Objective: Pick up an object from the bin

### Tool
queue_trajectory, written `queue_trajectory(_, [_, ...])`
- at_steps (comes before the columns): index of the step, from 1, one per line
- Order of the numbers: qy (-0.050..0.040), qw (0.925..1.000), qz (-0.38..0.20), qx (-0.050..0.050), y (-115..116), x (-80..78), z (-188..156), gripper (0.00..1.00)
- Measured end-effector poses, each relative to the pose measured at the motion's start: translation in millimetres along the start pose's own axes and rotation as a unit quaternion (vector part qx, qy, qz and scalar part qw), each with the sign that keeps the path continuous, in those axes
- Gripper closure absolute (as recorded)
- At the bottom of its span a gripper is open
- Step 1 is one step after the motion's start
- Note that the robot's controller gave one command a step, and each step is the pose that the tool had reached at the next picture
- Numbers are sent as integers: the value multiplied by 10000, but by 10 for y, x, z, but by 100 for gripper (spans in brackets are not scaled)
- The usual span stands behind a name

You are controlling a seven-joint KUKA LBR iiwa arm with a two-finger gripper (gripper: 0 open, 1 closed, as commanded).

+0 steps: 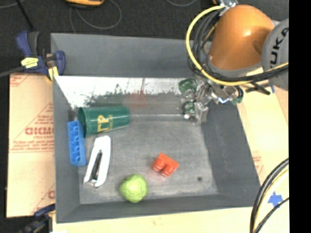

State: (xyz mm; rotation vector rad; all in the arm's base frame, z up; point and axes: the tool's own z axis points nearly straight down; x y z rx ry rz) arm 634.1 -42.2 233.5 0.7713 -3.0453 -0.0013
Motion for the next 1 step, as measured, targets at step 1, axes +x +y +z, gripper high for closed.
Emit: queue_trajectory(1, [-19, 9988, -480, 10, -311, 440, -250, 100])
